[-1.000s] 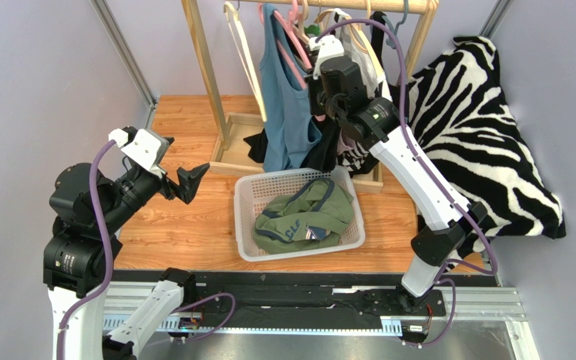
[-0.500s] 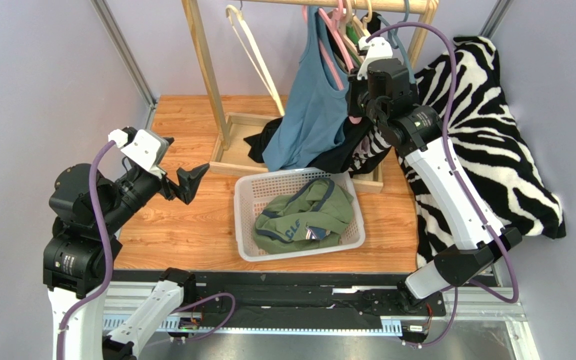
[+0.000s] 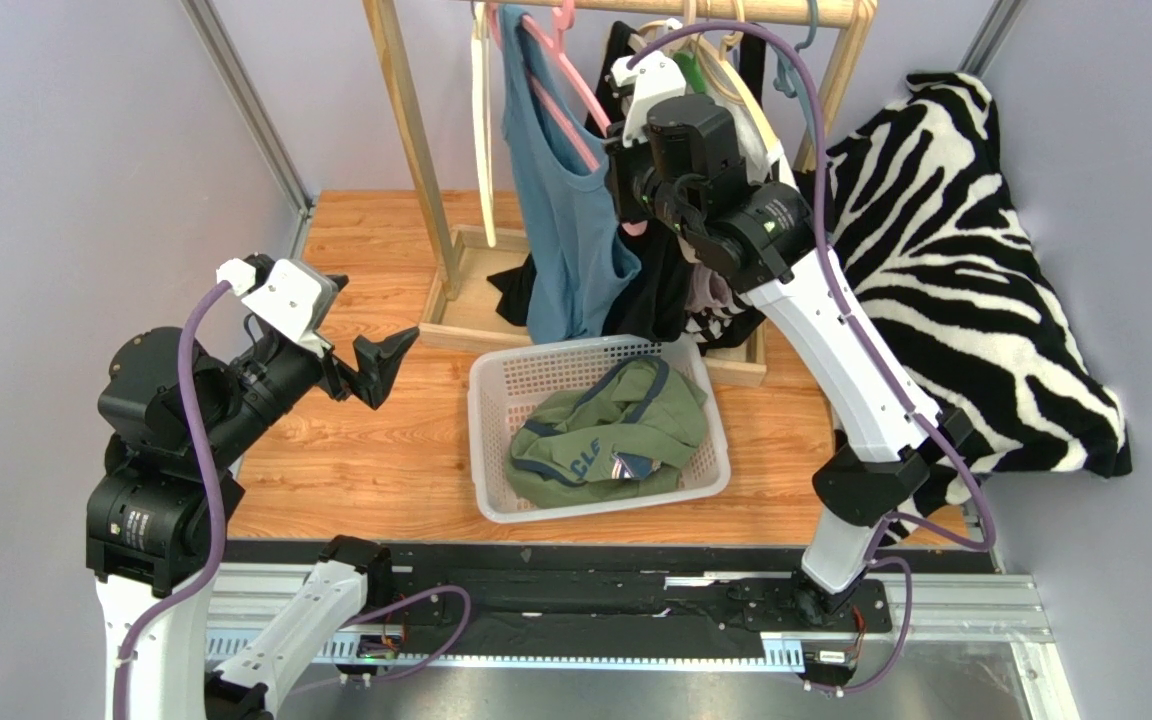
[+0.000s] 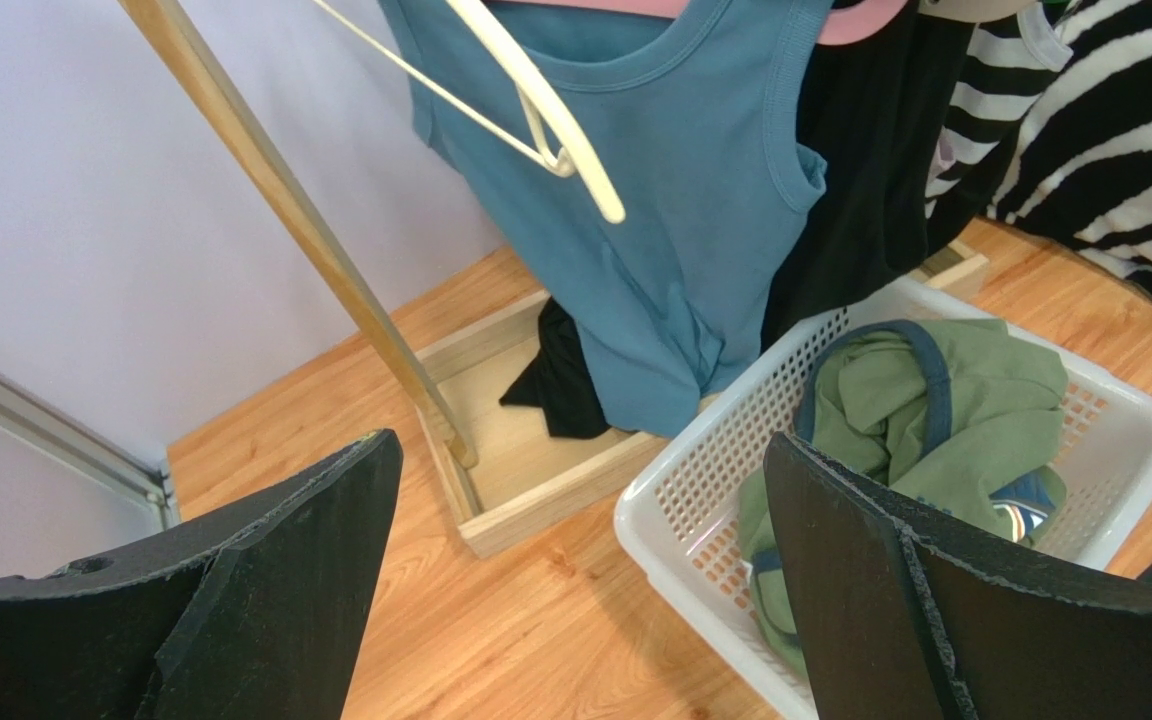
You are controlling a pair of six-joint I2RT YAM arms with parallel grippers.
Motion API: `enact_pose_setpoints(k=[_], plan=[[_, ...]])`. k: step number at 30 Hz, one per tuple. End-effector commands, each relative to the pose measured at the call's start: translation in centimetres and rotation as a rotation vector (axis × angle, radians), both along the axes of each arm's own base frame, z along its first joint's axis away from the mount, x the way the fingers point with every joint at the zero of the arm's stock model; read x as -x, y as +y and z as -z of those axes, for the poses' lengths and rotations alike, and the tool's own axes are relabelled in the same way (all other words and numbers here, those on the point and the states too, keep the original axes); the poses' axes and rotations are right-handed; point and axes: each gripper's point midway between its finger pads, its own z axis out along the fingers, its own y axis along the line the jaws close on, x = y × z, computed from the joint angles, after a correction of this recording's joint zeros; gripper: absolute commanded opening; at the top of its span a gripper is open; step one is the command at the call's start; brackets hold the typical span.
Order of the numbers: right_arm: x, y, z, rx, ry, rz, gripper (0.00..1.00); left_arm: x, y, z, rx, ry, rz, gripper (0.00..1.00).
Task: Remove the tank top from the hanger
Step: Pick up the hanger from the clothesline.
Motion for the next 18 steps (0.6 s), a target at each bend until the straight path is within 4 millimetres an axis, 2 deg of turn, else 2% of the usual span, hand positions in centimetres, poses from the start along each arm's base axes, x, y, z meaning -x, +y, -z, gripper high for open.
enact_pose_setpoints(k=[1, 5, 11, 12, 15, 16, 18], plan=[[1.5, -2.3, -8.2, -0.144, -0.192, 0.028, 0.00, 0.3, 0.1, -0.6, -0.005, -0.026, -0.001, 0.99], [4.4, -4.0, -11.9, -0.223, -0.262, -0.004, 0.00, 0.2, 0.0, -0.6, -0.001, -0.018, 0.004, 0.99], [8.1, -5.4, -13.3, -0.271, -0.277, -0.058, 0.00, 0.0, -0.1, -0.8, 0.006, -0.015, 0.005, 0.99], [9.4, -6.2, -13.9, -0.284, -0.286, -0.067, 0.00, 0.1, -0.1, -0.9, 0.008, -0.017, 0.005, 0.99], [11.1, -6.5, -12.6, -0.283, -0.249, -0.103, 0.00, 0.1, -0.1, -0.9, 0.010, -0.014, 0.006, 0.99], [12.2, -7.0, -11.9, -0.285, -0.235, -0.116, 0.00, 0.1, -0.1, -0.9, 0.012, -0.015, 0.006, 0.99], [13.7, -6.9, -10.9, -0.290, -0.203, -0.169, 0.00, 0.1, -0.2, -0.9, 0.015, -0.013, 0.009, 0.99]])
